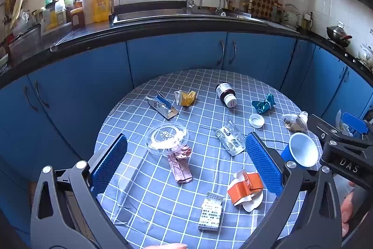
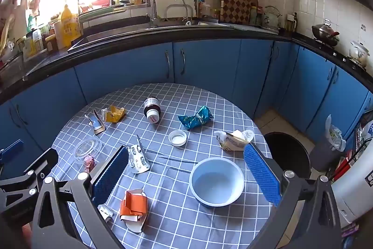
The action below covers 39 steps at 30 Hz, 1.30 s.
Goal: Collect trash
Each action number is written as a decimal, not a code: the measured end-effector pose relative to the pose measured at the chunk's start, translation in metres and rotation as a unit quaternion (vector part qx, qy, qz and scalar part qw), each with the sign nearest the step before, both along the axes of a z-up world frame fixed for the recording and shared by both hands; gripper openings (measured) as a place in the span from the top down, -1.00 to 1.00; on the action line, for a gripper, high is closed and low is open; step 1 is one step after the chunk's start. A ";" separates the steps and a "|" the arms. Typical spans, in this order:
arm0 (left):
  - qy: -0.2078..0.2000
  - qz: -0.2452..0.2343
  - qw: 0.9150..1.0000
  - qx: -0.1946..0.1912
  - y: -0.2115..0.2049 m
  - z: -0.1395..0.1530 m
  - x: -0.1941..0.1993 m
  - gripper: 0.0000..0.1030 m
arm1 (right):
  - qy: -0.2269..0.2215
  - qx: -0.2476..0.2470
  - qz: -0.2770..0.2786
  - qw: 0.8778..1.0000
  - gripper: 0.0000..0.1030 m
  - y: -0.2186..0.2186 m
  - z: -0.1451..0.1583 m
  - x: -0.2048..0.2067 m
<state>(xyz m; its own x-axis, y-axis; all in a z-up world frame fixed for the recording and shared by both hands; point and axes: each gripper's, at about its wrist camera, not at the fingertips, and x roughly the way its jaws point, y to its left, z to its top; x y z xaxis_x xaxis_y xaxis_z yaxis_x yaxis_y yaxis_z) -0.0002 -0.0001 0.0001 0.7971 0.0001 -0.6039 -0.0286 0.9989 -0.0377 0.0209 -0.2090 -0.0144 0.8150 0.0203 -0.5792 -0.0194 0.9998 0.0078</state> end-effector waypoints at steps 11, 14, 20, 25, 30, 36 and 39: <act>0.002 -0.001 1.000 -0.001 0.000 0.000 0.000 -0.94 | 0.002 -0.002 0.001 1.000 -0.87 0.004 0.000 0.002; 0.002 -0.001 1.000 -0.001 0.000 0.000 0.000 -0.94 | 0.002 -0.001 0.003 1.000 -0.87 0.003 0.002 0.000; 0.002 0.000 1.000 -0.001 0.000 0.000 0.000 -0.94 | 0.002 -0.001 0.002 1.000 -0.87 0.001 0.002 0.000; 0.003 -0.001 1.000 -0.001 -0.002 0.000 0.001 -0.94 | 0.002 0.000 0.002 1.000 -0.87 0.000 0.001 -0.001; 0.004 -0.001 1.000 -0.004 -0.005 -0.002 0.002 -0.94 | 0.003 -0.001 0.002 1.000 -0.86 0.000 0.001 0.000; 0.005 -0.002 1.000 -0.003 -0.004 -0.002 0.002 -0.94 | 0.004 -0.001 0.002 1.000 -0.86 0.000 0.001 0.000; 0.004 -0.002 1.000 -0.003 -0.005 -0.005 0.002 -0.94 | 0.004 -0.002 0.002 1.000 -0.86 0.000 0.000 -0.001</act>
<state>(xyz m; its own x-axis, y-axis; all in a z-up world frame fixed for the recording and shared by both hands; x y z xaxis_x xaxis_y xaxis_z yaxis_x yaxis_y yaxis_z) 0.0019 -0.0052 -0.0048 0.7916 -0.0068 -0.6110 -0.0257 0.9987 -0.0444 0.0199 -0.2090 -0.0142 0.8106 0.0215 -0.5852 -0.0239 0.9997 0.0036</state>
